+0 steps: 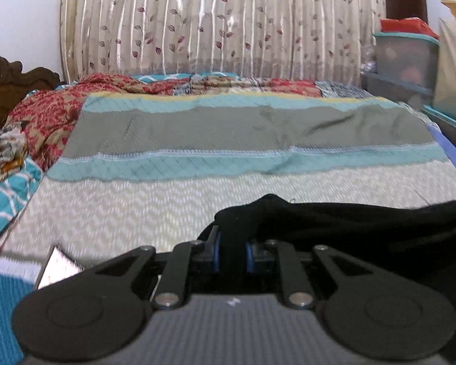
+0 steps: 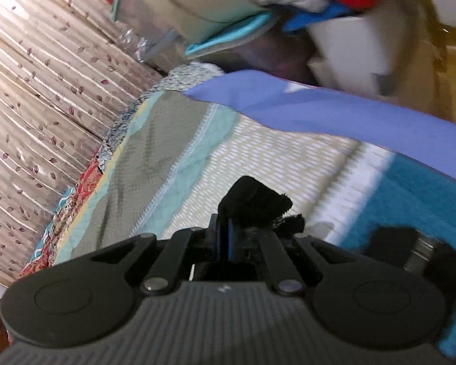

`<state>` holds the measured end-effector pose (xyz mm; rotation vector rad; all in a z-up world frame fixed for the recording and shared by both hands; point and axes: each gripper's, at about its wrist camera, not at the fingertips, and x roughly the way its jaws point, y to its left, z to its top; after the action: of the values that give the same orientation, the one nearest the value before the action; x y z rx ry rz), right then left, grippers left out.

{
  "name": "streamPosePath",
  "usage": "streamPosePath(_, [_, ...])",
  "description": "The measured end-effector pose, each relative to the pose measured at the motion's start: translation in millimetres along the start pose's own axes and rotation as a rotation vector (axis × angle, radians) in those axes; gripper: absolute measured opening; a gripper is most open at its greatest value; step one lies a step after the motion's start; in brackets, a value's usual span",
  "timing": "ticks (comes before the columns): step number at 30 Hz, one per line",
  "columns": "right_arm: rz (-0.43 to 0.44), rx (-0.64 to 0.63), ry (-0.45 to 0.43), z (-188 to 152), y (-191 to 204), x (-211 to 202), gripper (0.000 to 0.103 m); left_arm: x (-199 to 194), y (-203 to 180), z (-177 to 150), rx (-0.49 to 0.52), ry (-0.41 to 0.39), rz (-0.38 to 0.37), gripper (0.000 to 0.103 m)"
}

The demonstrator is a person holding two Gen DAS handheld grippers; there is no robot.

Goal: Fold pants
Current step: 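Pull the waistband with the right gripper while the left gripper holds the leg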

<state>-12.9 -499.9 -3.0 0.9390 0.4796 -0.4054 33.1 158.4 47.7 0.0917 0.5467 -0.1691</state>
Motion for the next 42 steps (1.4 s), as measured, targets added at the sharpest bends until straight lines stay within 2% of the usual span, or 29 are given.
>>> streamPosePath(4, [-0.029, 0.069, -0.002, -32, -50, -36, 0.007, -26, -4, -32, -0.024, 0.047, -0.005, 0.014])
streamPosePath(8, [-0.058, 0.174, -0.019, -57, -90, -53, 0.007, -44, -8, -58, -0.063, 0.074, -0.003, 0.014])
streamPosePath(11, [-0.086, 0.226, -0.029, -71, -112, -50, 0.007, -49, -14, -76, -0.055, 0.098, 0.01, 0.014])
streamPosePath(13, [-0.143, 0.203, -0.025, -79, -116, -40, 0.007, -48, -17, -87, -0.06, 0.126, 0.01, 0.016])
streamPosePath(14, [-0.174, 0.186, -0.017, -83, -116, -33, 0.011, -46, -18, -92, -0.047, 0.143, 0.014, 0.018])
streamPosePath(16, [-0.156, 0.187, -0.027, -84, -120, -28, 0.014, -48, -19, -98, -0.027, 0.162, 0.017, 0.021])
streamPosePath(17, [-0.13, 0.204, -0.039, -83, -122, -30, 0.023, -51, -17, -99, -0.028, 0.166, 0.004, 0.025])
streamPosePath(18, [-0.101, 0.221, -0.059, -80, -124, -34, 0.041, -57, -16, -100, -0.033, 0.165, -0.013, 0.031])
streamPosePath(19, [-0.085, 0.224, -0.091, -77, -126, -39, 0.05, -64, -11, -99, -0.046, 0.162, -0.033, 0.037])
streamPosePath(20, [-0.082, 0.211, -0.134, -75, -127, -47, 0.055, -71, -7, -99, -0.065, 0.155, -0.048, 0.05])
streamPosePath(21, [-0.082, 0.185, -0.162, -72, -125, -51, 0.055, -79, 0, -100, -0.095, 0.143, -0.055, 0.063])
streamPosePath(24, [-0.066, 0.081, -0.196, -61, -114, -54, 0.054, -91, 30, -97, -0.228, 0.135, -0.02, 0.076])
streamPosePath(26, [-0.074, 0.0, -0.192, -52, -104, -47, 0.054, -91, 56, -95, -0.368, 0.136, 0.031, 0.076])
streamPosePath(29, [-0.14, -0.113, -0.176, -42, -89, -26, 0.054, -78, 83, -94, -0.552, 0.163, 0.08, 0.076])
streamPosePath(31, [-0.139, -0.129, -0.149, -42, -83, -14, 0.054, -71, 87, -93, -0.601, 0.158, 0.091, 0.076])
streamPosePath(33, [-0.104, -0.197, -0.153, -48, -79, -9, 0.054, -65, 81, -89, -0.59, 0.146, 0.104, 0.076])
streamPosePath(35, [-0.116, -0.29, -0.133, -58, -74, 1, 0.052, -54, 68, -86, -0.544, 0.159, 0.112, 0.075])
streamPosePath(36, [-0.164, -0.343, -0.121, -63, -72, 9, 0.049, -47, 62, -86, -0.505, 0.187, 0.128, 0.074])
streamPosePath(38, [-0.361, -0.418, -0.111, -68, -78, 28, 0.042, -27, 46, -91, -0.38, 0.288, 0.191, 0.076])
streamPosePath(40, [-0.354, -0.368, -0.132, -65, -84, 27, 0.042, -15, 33, -103, -0.283, 0.371, 0.23, 0.077])
streamPosePath(42, [-0.34, -0.346, -0.157, -62, -87, 15, 0.044, -23, 31, -109, -0.276, 0.367, 0.218, 0.077])
